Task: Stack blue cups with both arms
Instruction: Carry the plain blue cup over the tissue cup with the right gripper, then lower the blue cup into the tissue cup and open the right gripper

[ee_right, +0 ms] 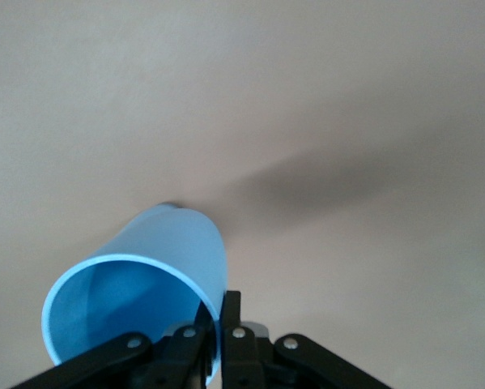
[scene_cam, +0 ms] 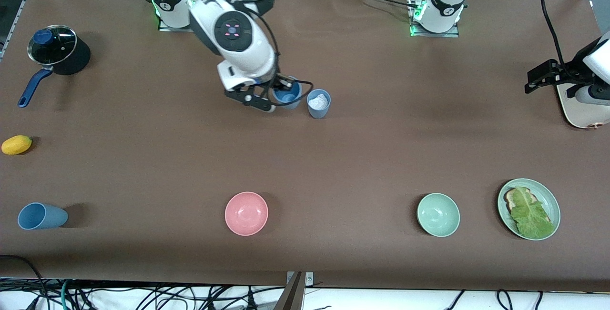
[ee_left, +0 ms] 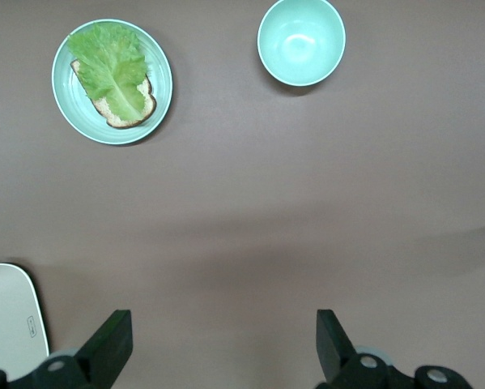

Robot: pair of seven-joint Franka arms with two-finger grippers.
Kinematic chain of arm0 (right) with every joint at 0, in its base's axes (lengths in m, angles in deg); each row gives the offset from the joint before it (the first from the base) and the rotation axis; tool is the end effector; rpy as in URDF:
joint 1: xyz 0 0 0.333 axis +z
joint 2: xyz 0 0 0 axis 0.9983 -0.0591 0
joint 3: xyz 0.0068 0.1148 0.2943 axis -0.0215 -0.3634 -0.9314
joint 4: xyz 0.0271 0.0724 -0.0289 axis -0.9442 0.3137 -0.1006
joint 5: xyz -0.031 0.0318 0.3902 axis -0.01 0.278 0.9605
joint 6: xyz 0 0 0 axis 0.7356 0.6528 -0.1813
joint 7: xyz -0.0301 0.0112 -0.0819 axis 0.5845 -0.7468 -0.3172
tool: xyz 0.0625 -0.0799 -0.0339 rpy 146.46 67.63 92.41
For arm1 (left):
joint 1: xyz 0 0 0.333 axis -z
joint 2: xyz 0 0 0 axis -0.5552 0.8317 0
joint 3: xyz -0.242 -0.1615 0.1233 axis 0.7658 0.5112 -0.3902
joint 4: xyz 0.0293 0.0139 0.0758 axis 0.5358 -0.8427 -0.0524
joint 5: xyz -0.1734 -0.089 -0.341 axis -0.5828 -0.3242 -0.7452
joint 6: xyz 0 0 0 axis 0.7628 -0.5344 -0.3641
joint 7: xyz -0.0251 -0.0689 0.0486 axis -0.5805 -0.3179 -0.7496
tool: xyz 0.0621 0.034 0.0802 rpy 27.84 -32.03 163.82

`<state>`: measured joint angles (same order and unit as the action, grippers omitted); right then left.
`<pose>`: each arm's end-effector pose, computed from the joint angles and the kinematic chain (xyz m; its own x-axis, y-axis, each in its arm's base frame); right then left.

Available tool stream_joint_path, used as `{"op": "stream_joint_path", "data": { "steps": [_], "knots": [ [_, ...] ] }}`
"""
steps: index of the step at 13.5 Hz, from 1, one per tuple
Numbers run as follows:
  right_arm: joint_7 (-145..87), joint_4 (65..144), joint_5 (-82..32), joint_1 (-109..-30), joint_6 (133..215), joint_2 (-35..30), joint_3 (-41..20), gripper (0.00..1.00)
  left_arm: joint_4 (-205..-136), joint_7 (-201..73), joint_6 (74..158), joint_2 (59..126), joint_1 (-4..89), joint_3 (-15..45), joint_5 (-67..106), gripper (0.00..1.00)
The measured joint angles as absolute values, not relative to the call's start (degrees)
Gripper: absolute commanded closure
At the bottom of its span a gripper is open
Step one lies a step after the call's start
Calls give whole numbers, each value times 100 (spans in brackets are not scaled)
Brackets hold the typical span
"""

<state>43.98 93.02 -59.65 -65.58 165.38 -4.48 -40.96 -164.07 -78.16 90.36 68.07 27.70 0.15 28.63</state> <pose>0.4918 0.4542 0.4124 0.8860 -0.4006 -0.2337 -0.4135 -0.9105 -0.0068 0.5584 0.0259 0.5926 0.9941 -0.0947 -0.0522 -0.0944 -0.9955 0.0077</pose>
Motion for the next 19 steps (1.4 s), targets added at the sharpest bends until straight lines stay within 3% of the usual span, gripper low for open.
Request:
{"op": "stream_joint_path", "data": {
  "steps": [5,19],
  "knots": [
    [5332,8583,-6140,-5953,16537,-1169,-4073,100,-16408,-7818,9037,6819,2771,11,2863,0],
    [5485,8567,-6325,-5788,16619,-1442,-4062,100,-16408,-7818,9037,6827,2771,4,2863,0]
  ]
}}
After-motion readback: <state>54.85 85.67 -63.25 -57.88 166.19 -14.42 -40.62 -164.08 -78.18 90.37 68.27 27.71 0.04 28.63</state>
